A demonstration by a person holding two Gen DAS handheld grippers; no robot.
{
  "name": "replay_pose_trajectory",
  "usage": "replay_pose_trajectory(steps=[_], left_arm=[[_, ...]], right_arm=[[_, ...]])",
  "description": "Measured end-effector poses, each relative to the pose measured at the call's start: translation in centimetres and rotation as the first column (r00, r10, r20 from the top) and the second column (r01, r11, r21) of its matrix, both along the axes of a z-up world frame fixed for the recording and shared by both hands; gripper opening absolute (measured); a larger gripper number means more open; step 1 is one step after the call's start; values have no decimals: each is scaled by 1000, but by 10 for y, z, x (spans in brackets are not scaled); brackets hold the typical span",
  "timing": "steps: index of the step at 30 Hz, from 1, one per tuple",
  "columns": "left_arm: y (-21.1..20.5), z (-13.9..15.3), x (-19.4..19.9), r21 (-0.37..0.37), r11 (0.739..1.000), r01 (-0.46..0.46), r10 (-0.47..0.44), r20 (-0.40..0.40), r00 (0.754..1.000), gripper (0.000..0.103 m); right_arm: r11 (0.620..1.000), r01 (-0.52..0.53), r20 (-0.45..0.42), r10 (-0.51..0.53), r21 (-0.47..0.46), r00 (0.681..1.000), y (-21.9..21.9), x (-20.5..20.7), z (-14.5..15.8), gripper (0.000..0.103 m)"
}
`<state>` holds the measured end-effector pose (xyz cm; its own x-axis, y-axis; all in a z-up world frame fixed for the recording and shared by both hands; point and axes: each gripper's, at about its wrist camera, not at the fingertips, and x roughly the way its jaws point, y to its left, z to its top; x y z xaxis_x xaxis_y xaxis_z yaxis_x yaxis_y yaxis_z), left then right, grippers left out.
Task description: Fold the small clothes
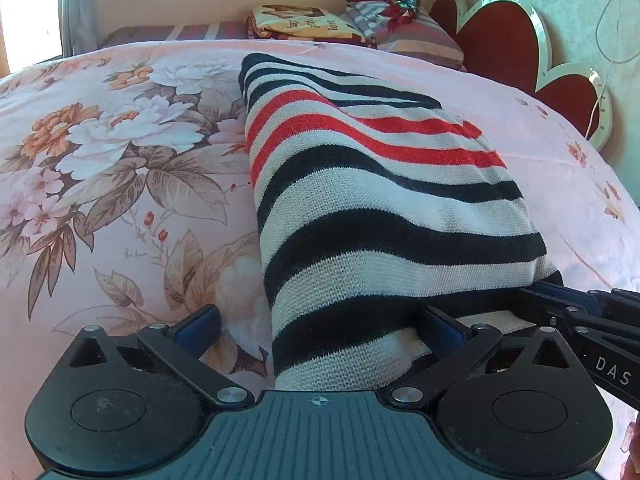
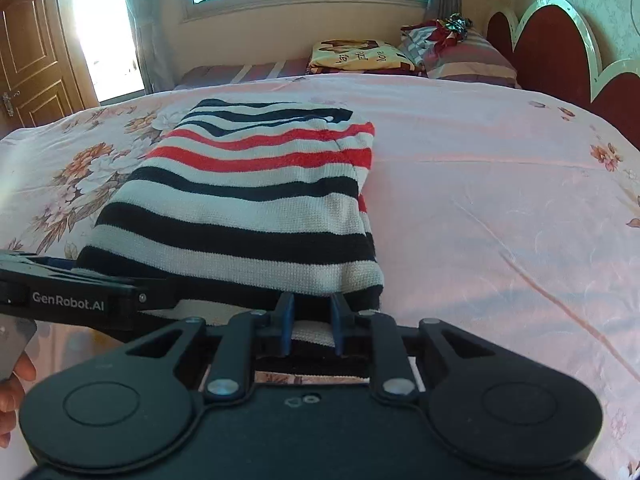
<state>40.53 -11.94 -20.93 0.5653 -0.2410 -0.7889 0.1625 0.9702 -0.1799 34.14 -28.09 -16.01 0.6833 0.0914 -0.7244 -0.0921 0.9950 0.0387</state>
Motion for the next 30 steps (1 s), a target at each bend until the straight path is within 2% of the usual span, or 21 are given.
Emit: replay_pose_trajectory(steps=[3,7,9,12,17,20,26,30], left_arm=[[1,1,2,2,1000,0,0,-5,1000,103],[-1,3,2,5,1000,-3,3,-8,1000,103],[1,5,3,-8,1000,-8,8,-27,1000,103],[6,13,4,-39,999,-6,5,-44,999,103],[19,44,1,-85,996,-23,28,56,998,103],[20,50,20,-80,996,-43,48,64,997,103],[17,43,56,-76,994,-85,88,46,995,103],[13,18,73,-76,995,-67,66,-15,998,103]], right_arm=[[999,14,6,-14,45,1000,-3,-4,7,24],[1000,2,-3,-2,21,1000,-3,-4,-3,26],[1000,-5,-10,6,13,1000,-1,-2,1,26],[998,-3,-15,4,55,1000,-6,-2,10,30],[997,-7,59,3,76,998,-15,-5,34,32],[997,-10,81,3,82,997,-17,6,43,32],[994,24,72,-32,107,997,-16,48,44,32],[994,24,72,-32,104,997,-14,64,38,32]])
